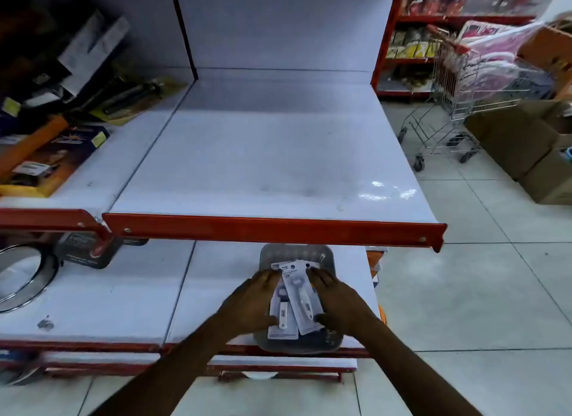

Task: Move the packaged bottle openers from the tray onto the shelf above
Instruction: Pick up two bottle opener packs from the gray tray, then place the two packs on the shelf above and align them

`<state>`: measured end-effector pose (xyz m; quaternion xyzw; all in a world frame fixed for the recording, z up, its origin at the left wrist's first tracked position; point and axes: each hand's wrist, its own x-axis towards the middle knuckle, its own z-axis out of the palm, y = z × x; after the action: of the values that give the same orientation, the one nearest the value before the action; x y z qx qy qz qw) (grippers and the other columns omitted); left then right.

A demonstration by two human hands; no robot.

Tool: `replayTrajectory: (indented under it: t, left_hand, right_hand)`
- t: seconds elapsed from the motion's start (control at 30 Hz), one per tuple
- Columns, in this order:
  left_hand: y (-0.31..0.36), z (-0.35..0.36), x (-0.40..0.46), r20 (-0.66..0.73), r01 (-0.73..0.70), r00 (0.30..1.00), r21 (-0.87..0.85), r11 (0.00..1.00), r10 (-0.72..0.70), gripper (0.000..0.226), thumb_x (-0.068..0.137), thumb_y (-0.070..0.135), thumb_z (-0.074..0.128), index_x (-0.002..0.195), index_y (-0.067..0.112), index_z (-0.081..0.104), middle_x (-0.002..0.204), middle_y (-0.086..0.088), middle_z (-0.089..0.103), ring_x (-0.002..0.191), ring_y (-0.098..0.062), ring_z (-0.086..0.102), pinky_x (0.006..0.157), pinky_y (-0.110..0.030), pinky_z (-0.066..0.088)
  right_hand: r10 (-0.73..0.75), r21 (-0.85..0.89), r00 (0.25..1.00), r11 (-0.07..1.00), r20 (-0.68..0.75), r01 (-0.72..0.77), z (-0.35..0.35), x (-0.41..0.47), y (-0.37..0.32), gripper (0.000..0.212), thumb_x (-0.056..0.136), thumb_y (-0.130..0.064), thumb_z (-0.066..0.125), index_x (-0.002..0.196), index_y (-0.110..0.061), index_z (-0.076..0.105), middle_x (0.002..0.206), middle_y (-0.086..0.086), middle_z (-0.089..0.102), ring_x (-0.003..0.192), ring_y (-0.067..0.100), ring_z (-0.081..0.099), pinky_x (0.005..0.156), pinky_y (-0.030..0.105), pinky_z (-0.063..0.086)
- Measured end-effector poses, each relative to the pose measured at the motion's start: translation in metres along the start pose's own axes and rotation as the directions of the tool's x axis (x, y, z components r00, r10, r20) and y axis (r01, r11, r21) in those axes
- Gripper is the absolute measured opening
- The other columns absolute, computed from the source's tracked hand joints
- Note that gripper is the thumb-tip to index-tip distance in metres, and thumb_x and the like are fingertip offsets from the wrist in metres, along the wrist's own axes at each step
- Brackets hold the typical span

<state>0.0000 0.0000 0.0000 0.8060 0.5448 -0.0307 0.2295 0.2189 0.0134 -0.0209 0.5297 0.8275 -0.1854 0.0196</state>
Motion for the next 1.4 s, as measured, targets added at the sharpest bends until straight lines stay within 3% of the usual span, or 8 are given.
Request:
replayTrajectory:
  t: [0.2,0.5,0.67,0.8,0.93,1.1,1.3,1.4]
  left_hand:
    - [-0.024,0.004,0.061,0.152,-0.082,0.988,0.336,0.938,0.032,0.117,0.059,0.068,0.079,0.148,0.01,0.028,0.156,-0.013,0.037,0.143,-0.035,0.028,0.118,-0.056,0.019]
    - [-0.03,0.014,0.08,0.126,-0.027,0.992,0.362,0.932,-0.02,0.13,0.053,0.073,0.079,0.153,0.019,0.017,0.164,-0.007,0.022,0.151,-0.034,0.013,0.12,-0.063,0.007]
    - [-0.039,0.014,0.072,-0.05,-0.013,0.998,0.243,0.97,0.026,0.124,0.048,0.069,0.083,0.149,0.021,0.028,0.161,-0.005,0.024,0.148,-0.032,0.014,0.118,-0.056,0.018]
    - [-0.023,-0.001,0.034,-0.154,0.061,0.984,-0.177,0.982,-0.088,0.073,0.068,0.035,0.088,0.13,0.017,0.055,0.138,-0.007,0.058,0.125,-0.03,0.054,0.098,-0.034,0.047]
    - [-0.004,-0.017,-0.028,-0.269,-0.014,0.959,-0.365,0.931,-0.091,0.024,0.087,0.018,0.073,0.096,0.033,0.058,0.1,0.01,0.07,0.086,-0.01,0.067,0.082,-0.022,0.058]
    - [0.025,-0.083,-0.095,-0.574,-0.135,0.806,-0.419,0.898,-0.147,0.013,0.082,0.031,0.07,0.088,0.04,0.064,0.092,0.024,0.073,0.085,0.001,0.068,0.08,-0.012,0.051]
    - [0.057,-0.201,-0.119,-0.771,-0.459,0.598,-0.555,0.693,-0.22,0.035,0.081,0.005,0.071,0.095,0.032,0.054,0.083,0.006,0.078,0.076,-0.008,0.074,0.066,-0.017,0.059]
    - [0.052,-0.244,-0.1,-0.825,-0.51,0.52,-0.507,0.695,-0.22,0.039,0.086,0.0,0.069,0.101,0.03,0.048,0.084,0.002,0.078,0.069,-0.013,0.072,0.062,-0.021,0.059]
  right_hand:
    - [-0.077,-0.127,0.962,0.985,0.261,0.113,-0.006,0.064,0.012,0.138,0.052,-0.048,0.088,0.15,-0.017,-0.003,0.162,0.008,0.005,0.149,0.029,0.005,0.121,0.044,0.012]
    - [-0.105,-0.248,0.991,0.961,0.087,0.124,0.007,0.072,0.025,0.143,0.043,-0.058,0.086,0.149,-0.019,-0.001,0.161,0.009,0.0,0.148,0.036,-0.005,0.121,0.054,0.006]
    - [0.068,0.165,0.997,0.985,-0.047,-0.059,-0.02,0.039,0.021,0.09,0.059,-0.02,0.087,0.135,-0.024,0.038,0.145,0.005,0.043,0.131,0.029,0.044,0.099,0.04,0.05]
    - [0.13,0.405,0.984,0.911,-0.12,-0.071,-0.051,-0.009,0.002,0.032,0.072,-0.004,0.077,0.099,-0.017,0.066,0.112,0.005,0.067,0.098,0.021,0.064,0.074,0.014,0.047]
    - [0.136,0.431,0.954,0.902,-0.268,-0.008,-0.086,-0.061,-0.032,0.024,0.083,-0.008,0.069,0.085,-0.032,0.065,0.096,-0.012,0.069,0.077,-0.004,0.058,0.076,0.007,0.045]
    - [0.191,0.461,0.801,0.88,-0.568,0.117,-0.157,-0.105,-0.066,0.017,0.082,-0.018,0.069,0.092,-0.031,0.07,0.095,-0.016,0.074,0.084,-0.001,0.067,0.066,-0.002,0.044]
    - [0.199,0.525,0.658,0.777,-0.727,0.346,-0.259,-0.105,-0.095,0.033,0.086,-0.011,0.064,0.101,-0.04,0.06,0.086,-0.023,0.072,0.084,-0.005,0.068,0.065,0.008,0.053]
    - [0.195,0.568,0.67,0.721,-0.716,0.398,-0.293,-0.073,-0.091,0.035,0.09,-0.007,0.061,0.108,-0.037,0.059,0.092,-0.001,0.076,0.087,0.01,0.071,0.075,0.027,0.058]
